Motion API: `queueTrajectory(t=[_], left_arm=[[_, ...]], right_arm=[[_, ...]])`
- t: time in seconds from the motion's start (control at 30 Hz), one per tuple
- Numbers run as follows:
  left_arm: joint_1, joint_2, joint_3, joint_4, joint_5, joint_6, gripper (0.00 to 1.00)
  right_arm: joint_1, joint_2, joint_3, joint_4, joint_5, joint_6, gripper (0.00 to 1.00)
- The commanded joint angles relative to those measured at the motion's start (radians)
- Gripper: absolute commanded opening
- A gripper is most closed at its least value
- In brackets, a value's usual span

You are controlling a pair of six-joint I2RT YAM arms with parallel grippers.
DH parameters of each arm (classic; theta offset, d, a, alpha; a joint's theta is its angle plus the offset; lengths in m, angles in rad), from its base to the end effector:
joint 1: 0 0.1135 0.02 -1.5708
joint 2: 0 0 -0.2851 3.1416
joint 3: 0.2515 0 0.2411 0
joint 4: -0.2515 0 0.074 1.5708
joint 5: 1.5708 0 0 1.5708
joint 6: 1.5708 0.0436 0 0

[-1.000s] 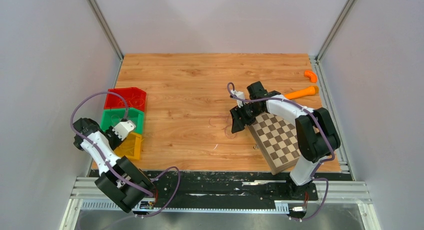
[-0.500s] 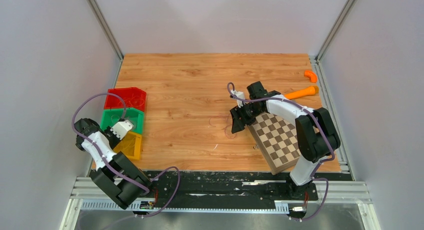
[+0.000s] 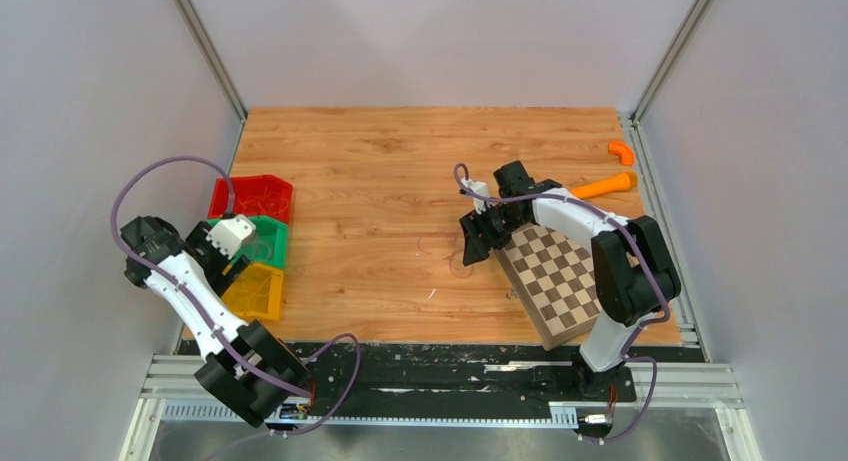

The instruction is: Untangle the cables

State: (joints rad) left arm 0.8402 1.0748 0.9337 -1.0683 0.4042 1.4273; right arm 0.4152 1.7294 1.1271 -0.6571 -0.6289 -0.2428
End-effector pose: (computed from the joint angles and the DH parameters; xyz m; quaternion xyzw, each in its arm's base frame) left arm 0.1224 0.1109 0.2841 0.3134 0.9120 0.0759 0.2534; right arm 0.2870 0.1545 0.2082 -0.3489 0.8736 0.3171 0.1206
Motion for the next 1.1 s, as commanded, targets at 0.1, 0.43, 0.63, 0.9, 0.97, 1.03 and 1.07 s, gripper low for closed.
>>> queueTrajectory(t=[0.1, 0.43, 0.63, 0.9, 0.97, 1.03, 1.07], left_arm=[[-0.059, -0.072, 0.198, -0.15, 0.23, -0.156, 1.0], [-0.471, -0.122, 0.177, 0.039, 0.208, -0.591, 1.0], [-0.641, -0.041, 0.182, 0.121, 0.203, -0.795, 1.0], [-0.739, -0.008, 0.158, 0.206, 0.199, -0.883, 1.0], [-0.76, -0.007, 0.143, 0.224, 0.196, -0.899, 1.0], [-0.779, -0.005, 0.129, 0.24, 0.193, -0.913, 1.0], [-0.789, -0.003, 0.126, 0.246, 0.192, -0.918, 1.0]], right_arm=[[-0.003, -0.011, 0.045, -0.018, 0.027, -0.048, 0.65], [0.002, 0.102, 0.141, -0.01, 0.124, -0.028, 0.64], [0.034, 0.163, 0.199, -0.028, 0.094, -0.049, 0.65], [0.067, 0.099, 0.163, -0.147, 0.034, -0.167, 0.8], [0.076, 0.075, 0.143, -0.156, 0.043, -0.2, 0.87], [0.081, 0.072, 0.133, -0.155, 0.054, -0.226, 0.93], [0.086, 0.08, 0.137, -0.156, 0.065, -0.237, 0.96]])
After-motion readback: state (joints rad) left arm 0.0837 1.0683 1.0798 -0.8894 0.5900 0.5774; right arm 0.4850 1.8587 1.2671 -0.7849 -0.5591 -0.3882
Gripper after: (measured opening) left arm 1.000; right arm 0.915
